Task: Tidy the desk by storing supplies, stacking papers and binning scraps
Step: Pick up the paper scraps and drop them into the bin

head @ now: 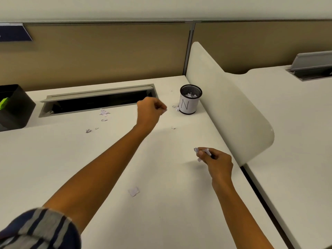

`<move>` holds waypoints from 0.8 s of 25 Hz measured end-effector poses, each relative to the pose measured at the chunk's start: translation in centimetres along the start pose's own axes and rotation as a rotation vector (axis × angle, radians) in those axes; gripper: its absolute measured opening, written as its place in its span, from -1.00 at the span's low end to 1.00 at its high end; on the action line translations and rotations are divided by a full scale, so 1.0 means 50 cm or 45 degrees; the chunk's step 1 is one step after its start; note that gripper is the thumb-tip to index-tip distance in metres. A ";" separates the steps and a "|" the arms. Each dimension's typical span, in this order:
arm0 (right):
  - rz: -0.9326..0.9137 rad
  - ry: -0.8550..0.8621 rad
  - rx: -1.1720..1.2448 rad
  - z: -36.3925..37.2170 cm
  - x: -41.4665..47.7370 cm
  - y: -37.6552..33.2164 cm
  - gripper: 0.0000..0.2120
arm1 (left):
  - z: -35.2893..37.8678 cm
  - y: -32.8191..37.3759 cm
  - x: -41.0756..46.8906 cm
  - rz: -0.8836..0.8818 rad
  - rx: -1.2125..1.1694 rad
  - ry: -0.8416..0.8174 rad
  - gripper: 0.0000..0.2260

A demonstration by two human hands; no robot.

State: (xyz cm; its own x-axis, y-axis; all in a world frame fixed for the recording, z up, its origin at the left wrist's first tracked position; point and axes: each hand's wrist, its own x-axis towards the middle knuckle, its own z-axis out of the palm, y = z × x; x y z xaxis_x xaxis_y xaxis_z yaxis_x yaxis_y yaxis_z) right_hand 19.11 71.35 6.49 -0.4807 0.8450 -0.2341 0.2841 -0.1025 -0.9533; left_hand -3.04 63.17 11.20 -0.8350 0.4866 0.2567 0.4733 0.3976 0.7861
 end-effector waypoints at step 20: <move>-0.066 -0.114 -0.071 0.005 0.115 0.027 -0.95 | 0.175 0.026 0.119 0.272 0.191 0.091 -0.74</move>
State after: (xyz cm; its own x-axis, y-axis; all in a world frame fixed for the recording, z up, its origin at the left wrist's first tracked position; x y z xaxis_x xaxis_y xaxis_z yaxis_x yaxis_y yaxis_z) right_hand 16.52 75.94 3.79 -0.5676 0.7978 -0.2035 0.3017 -0.0284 -0.9530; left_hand -4.96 73.38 8.84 -0.7268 0.5178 0.4512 0.6729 0.4052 0.6189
